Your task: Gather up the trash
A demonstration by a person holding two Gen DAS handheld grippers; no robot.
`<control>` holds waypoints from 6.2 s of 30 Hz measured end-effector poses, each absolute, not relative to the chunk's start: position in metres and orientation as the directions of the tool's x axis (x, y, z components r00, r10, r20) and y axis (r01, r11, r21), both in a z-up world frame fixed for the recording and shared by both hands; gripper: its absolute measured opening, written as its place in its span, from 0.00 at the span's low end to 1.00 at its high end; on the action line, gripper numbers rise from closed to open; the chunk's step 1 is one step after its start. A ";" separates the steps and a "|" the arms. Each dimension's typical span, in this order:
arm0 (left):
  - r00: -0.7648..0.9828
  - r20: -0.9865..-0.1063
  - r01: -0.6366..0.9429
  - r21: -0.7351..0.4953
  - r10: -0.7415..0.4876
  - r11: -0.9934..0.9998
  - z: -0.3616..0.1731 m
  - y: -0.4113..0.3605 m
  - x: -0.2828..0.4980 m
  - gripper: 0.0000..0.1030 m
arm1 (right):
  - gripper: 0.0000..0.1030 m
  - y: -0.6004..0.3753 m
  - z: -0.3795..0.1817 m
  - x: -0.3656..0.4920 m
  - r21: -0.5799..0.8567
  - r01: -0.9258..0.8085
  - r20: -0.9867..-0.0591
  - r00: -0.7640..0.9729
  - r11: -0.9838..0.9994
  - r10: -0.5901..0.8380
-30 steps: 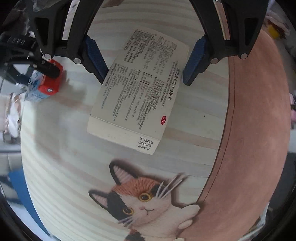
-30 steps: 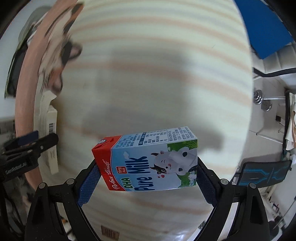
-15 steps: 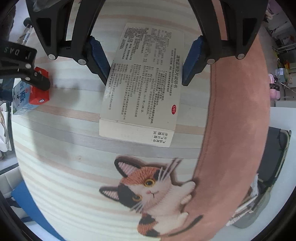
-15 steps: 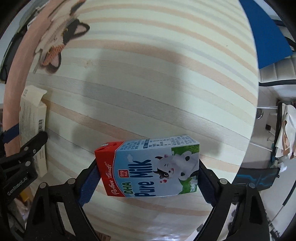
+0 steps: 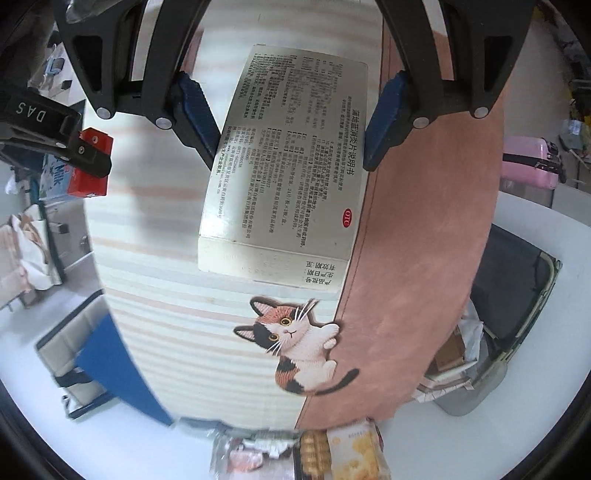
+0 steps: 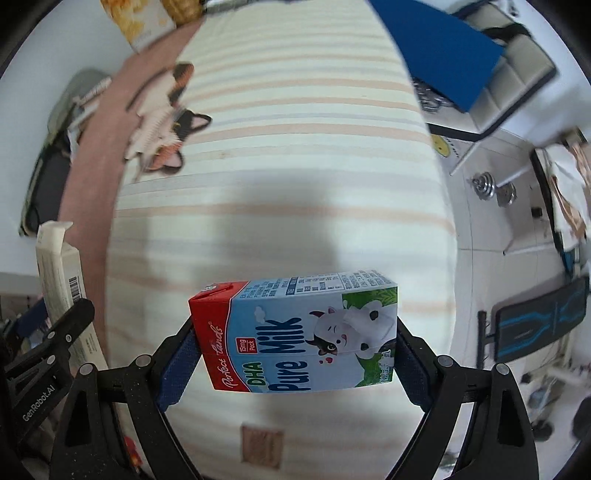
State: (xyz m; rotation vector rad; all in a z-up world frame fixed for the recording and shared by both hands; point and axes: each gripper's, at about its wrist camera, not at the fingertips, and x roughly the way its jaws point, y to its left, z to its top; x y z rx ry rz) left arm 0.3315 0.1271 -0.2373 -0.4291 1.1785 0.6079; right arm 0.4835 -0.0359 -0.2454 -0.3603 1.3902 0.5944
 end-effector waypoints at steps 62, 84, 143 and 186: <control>-0.032 -0.999 -0.577 0.008 -0.013 0.816 -0.576 0.017 0.017 1.00 | 1.00 -0.201 -0.571 0.066 0.032 -0.442 -0.998 -0.068 0.896 0.002; 0.200 -0.977 -0.525 -0.169 -0.073 0.834 -0.280 -0.035 -0.017 1.00 | 1.00 -0.253 -0.180 -0.001 0.123 -0.471 -0.982 0.069 0.873 0.176; 0.433 -0.885 -0.493 -0.390 -0.170 0.778 -0.134 -0.055 -0.071 1.00 | 1.00 -0.243 -0.001 -0.065 0.302 -0.582 -0.926 0.011 0.755 0.378; 0.466 -0.877 -0.468 -0.357 -0.117 0.809 -0.098 -0.057 -0.071 1.00 | 1.00 -0.253 0.035 -0.068 0.312 -0.595 -0.907 0.046 0.741 0.419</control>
